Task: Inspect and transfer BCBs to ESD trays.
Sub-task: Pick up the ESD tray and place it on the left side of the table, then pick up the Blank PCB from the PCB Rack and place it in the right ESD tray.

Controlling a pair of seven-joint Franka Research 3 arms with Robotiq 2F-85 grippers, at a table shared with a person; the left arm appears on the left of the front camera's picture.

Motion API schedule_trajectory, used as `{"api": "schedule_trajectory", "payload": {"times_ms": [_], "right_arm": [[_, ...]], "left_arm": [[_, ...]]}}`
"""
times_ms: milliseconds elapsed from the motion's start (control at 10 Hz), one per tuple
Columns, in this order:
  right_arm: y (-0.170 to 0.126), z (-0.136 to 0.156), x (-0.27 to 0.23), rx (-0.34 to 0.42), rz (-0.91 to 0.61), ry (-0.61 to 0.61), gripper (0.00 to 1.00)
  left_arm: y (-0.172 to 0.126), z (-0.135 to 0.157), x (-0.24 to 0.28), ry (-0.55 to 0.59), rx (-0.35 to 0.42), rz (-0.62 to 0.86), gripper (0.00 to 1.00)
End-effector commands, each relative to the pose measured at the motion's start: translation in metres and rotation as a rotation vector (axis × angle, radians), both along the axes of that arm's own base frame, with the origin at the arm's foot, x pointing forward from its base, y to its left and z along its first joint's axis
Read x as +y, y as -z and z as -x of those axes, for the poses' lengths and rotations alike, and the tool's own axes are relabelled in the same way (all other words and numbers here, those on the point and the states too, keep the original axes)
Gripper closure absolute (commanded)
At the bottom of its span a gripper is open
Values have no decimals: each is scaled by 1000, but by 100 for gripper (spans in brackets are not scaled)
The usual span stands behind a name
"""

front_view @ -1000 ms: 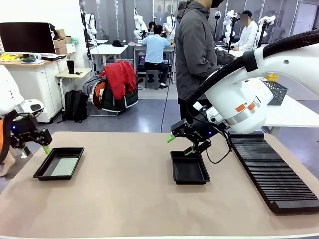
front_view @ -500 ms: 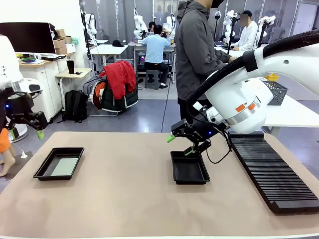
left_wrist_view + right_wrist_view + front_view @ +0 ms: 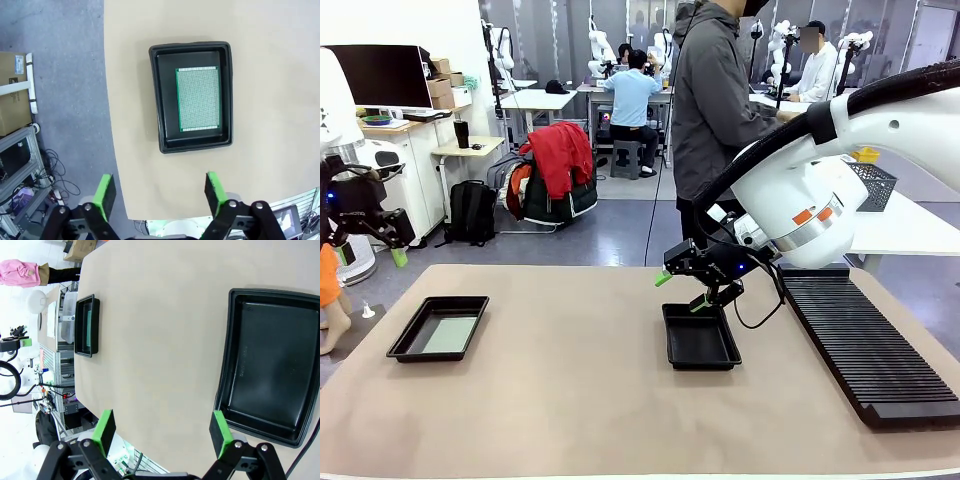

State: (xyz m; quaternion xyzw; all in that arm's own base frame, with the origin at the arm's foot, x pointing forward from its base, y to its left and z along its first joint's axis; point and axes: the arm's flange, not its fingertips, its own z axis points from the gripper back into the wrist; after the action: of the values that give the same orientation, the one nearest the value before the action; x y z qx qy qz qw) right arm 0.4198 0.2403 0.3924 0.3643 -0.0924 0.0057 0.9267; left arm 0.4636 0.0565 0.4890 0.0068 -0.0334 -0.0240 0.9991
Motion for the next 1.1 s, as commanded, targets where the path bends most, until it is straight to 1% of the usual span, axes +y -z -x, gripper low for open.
{"api": "schedule_trajectory", "payload": {"times_ms": [0, 100, 200, 1000], "right_arm": [[-3, 1, 1, 8, 19, 12, 0], [-3, 1, 1, 8, 19, 12, 0], [-3, 1, 1, 8, 19, 12, 0], [-3, 1, 1, 8, 19, 12, 0]], "left_arm": [[-2, 4, -3, -16, 13, 1, 0], [-4, 4, -3, -18, 30, 4, 0], [0, 0, 0, 1, 0, 0, 0], [0, 0, 0, 1, 0, 0, 0]]}}
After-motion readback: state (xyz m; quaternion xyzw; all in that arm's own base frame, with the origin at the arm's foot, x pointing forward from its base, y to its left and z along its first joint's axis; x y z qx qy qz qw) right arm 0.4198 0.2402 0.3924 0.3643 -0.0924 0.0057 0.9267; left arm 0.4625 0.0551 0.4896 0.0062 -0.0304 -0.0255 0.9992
